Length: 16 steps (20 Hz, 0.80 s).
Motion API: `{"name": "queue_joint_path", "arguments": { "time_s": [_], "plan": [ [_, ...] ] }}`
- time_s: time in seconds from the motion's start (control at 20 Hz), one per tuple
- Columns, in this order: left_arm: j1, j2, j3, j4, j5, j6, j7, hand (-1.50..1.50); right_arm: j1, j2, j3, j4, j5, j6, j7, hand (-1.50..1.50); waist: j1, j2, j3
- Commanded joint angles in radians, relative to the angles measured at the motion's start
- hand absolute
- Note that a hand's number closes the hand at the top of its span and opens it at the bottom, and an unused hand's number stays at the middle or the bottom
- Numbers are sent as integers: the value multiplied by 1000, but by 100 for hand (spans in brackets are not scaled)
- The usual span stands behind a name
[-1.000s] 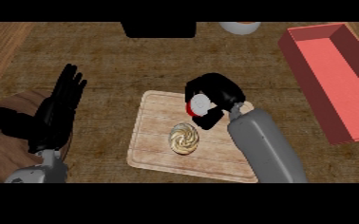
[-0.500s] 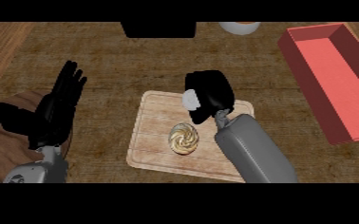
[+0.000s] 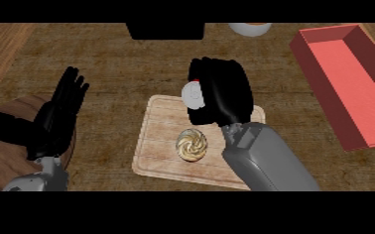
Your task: Pick the can from the cutting board and place it in the cardboard box
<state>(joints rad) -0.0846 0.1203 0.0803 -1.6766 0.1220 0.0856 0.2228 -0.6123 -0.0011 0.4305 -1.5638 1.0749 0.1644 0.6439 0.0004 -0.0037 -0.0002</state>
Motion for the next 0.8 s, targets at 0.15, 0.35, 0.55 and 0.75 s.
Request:
{"name": "queue_joint_path", "arguments": {
  "time_s": [0.15,0.35,0.55,0.75],
  "plan": [
    [-11,-4,4,-24,-5,21,31,0,-20,1,-69,-169,99,-70,216,150,-6,-1,0],
    [-17,-5,10,12,-11,14,-9,0,-62,-99,-242,-204,74,-13,159,150,-8,2,0],
    [-11,-16,-9,16,-11,2,-8,0,-57,-146,-349,-126,54,-54,111,150,0,4,0],
    [-44,-15,4,-13,-8,26,32,0,-82,-202,-425,-138,5,60,123,150,-2,2,0]
  ]
}}
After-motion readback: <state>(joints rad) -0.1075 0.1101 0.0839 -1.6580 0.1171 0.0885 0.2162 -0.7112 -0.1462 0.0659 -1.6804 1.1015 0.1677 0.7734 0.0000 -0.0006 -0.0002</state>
